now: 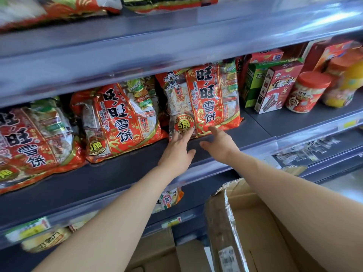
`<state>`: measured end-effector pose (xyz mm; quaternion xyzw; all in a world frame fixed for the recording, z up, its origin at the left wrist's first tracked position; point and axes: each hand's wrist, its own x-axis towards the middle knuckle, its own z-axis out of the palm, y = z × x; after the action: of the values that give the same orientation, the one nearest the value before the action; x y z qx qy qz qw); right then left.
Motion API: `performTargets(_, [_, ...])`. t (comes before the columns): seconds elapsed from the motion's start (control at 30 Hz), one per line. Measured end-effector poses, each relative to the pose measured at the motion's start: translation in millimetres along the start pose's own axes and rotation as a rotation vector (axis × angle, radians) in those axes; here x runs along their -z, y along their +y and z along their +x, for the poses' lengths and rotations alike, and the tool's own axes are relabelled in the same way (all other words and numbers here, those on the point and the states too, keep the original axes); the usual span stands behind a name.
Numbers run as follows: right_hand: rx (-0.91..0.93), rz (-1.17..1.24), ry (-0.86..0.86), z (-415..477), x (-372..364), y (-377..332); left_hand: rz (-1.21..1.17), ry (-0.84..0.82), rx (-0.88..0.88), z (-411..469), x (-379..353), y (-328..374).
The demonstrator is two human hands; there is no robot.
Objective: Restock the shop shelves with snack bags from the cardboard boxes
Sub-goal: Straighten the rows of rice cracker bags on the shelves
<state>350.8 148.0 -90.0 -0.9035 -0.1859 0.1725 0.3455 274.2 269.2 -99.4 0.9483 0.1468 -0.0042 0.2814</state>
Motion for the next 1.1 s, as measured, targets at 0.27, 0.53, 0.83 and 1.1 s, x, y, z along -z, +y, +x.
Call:
performTargets(0.27, [0.094, -0.067, -0.012, -29.7, -3.3, -18.5, 0.012, 0.048, -0.039, -32.5, 18.7, 4.2])
performTargets(0.53, [0.259, -0.266, -0.009, -75.7, -0.1, -51.9, 0.102, 0.053, -0.082, -86.2, 56.7, 4.0])
performTargets(0.83, [0.338, -0.392, 0.050, -150.6, 6.5, -112.5, 0.200, 0.049, -0.173, -166.3, 118.2, -2.1])
performTargets(1.1, [0.435, -0.406, 0.180, -215.8, 5.8, -173.4, 0.246, 0.147, -0.309, -227.6, 180.4, -3.1])
